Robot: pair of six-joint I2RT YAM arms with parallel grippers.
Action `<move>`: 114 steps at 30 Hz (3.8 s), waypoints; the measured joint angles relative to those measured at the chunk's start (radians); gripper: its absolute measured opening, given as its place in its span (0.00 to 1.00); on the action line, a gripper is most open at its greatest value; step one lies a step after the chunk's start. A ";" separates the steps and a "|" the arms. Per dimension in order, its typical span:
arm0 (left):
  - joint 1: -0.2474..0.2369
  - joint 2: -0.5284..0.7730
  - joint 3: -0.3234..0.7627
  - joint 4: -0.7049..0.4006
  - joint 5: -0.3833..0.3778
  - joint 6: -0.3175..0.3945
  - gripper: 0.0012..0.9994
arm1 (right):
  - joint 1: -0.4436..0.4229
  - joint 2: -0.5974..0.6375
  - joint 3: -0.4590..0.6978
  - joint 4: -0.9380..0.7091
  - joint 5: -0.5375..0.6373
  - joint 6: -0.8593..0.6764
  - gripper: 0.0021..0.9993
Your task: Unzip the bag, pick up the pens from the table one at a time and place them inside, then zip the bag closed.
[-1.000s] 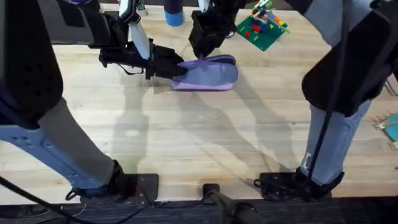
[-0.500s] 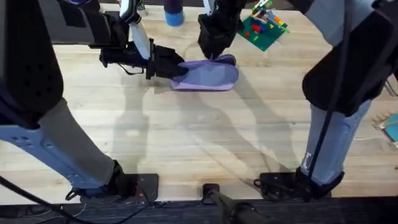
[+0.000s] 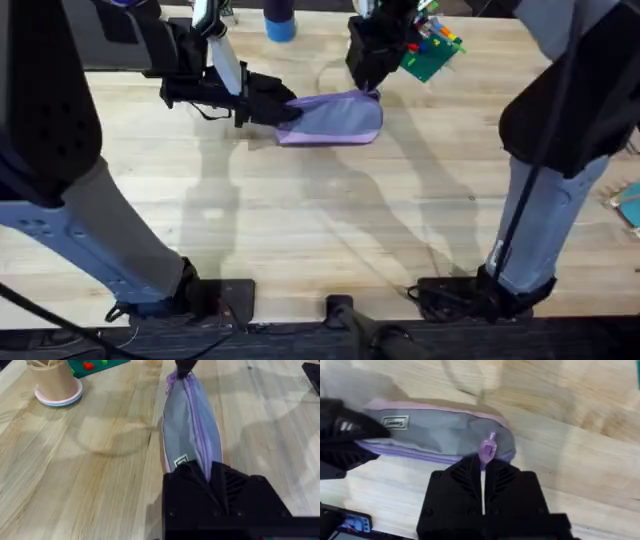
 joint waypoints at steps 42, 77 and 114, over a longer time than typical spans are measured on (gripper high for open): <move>-0.020 0.000 0.000 -0.003 0.011 -0.003 0.04 | -0.163 -0.023 -0.198 0.012 -0.028 0.000 0.04; 0.007 0.000 0.000 -0.005 0.008 -0.006 0.99 | -0.113 -0.438 -0.198 -0.068 0.022 -0.063 1.00; 0.015 -0.710 0.234 -0.484 -0.817 -0.949 1.00 | -0.113 -0.685 -0.198 -0.101 0.087 -0.100 1.00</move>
